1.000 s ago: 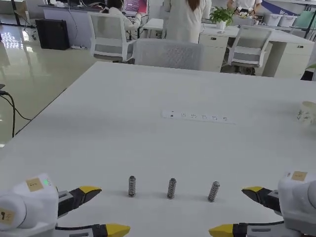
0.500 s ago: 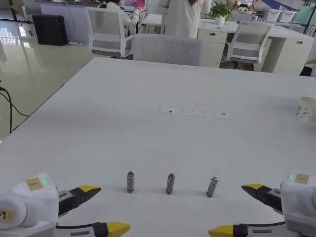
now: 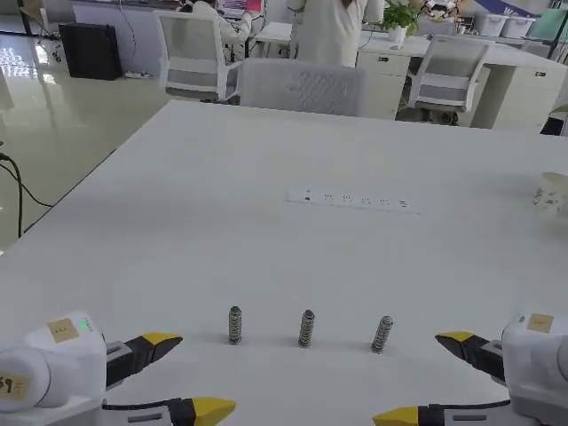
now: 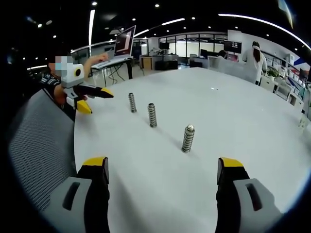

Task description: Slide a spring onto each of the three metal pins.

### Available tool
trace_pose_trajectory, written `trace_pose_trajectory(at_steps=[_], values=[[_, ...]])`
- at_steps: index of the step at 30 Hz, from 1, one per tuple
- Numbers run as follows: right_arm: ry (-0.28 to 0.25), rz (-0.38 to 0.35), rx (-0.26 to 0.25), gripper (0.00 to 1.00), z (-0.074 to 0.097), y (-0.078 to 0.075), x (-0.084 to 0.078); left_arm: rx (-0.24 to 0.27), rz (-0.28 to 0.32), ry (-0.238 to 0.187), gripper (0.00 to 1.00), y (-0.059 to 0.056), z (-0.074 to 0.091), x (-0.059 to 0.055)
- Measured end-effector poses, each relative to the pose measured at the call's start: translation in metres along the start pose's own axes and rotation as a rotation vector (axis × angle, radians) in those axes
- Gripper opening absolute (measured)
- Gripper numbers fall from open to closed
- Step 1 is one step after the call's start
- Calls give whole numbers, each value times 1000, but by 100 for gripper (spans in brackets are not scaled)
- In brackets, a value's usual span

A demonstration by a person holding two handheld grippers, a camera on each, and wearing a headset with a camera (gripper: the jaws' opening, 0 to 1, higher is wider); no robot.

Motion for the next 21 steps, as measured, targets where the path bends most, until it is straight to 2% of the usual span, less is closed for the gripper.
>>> trace_pose_trajectory(at_steps=[21], values=[[12,-15,3,94,-1,1,-3,-3,-2,2,60,0,-1,0]])
Point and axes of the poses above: the centre of the closed fingertips' face, and the gripper's own axes: z roughly backward along the fingers, y roughly to its left, x roughly out of its top, the point moved 3 cm from there along z, roughly backward along the fingers, and after that the axes turned 11 degrees about x, right-handed, at the moved point
